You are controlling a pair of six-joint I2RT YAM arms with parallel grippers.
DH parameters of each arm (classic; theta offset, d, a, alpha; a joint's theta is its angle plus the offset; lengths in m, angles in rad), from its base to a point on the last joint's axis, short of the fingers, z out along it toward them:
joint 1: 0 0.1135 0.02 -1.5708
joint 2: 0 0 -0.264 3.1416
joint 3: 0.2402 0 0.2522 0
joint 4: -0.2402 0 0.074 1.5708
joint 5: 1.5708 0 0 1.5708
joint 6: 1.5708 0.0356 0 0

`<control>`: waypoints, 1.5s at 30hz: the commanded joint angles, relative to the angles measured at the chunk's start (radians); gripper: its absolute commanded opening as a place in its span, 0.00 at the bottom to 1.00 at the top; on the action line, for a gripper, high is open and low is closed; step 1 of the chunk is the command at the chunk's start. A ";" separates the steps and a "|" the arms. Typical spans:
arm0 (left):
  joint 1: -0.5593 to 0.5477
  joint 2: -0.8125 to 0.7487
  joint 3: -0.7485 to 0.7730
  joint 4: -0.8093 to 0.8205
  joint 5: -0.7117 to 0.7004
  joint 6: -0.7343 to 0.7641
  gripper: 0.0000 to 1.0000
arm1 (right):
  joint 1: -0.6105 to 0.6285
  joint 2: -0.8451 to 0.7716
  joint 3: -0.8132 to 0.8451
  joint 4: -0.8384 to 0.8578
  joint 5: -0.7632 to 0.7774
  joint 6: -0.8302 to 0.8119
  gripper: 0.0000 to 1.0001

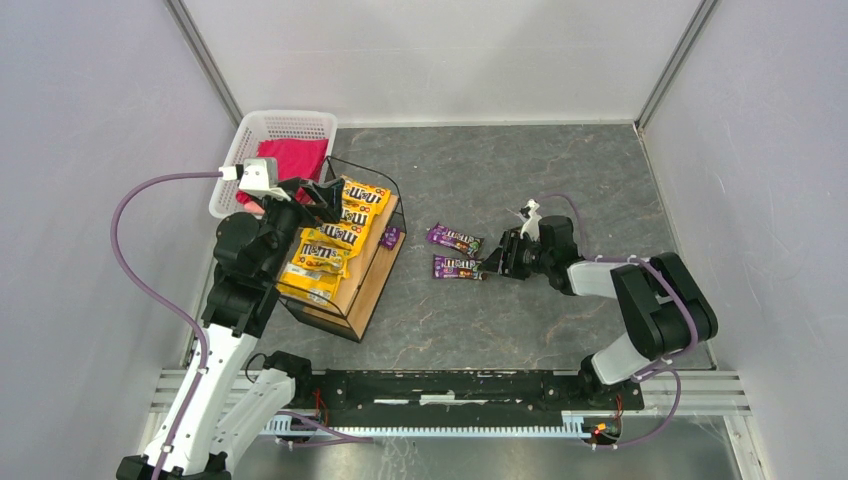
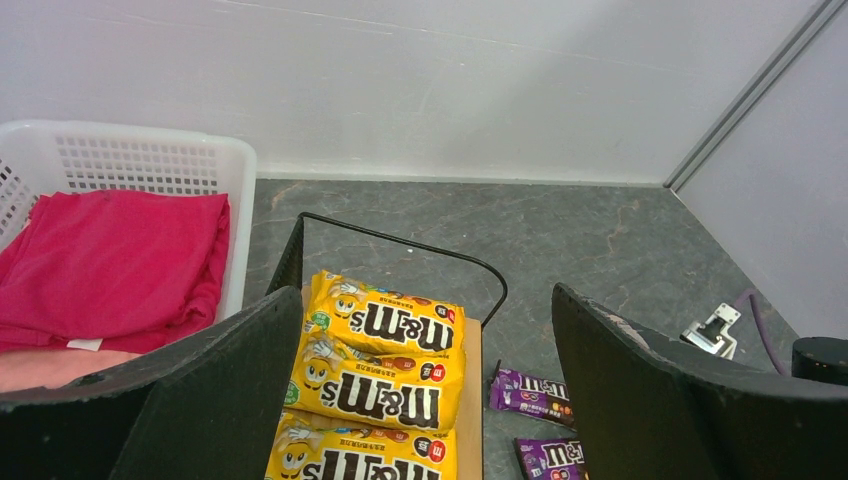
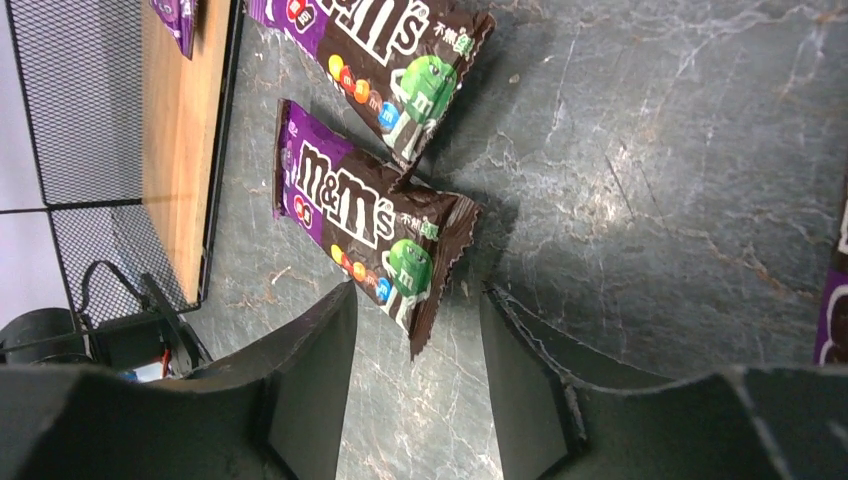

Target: Place and organize the candy bags onto the shelf

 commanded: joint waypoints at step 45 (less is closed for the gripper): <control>0.001 0.244 0.257 0.190 0.046 -0.079 1.00 | 0.442 0.094 0.078 0.756 0.295 0.623 0.00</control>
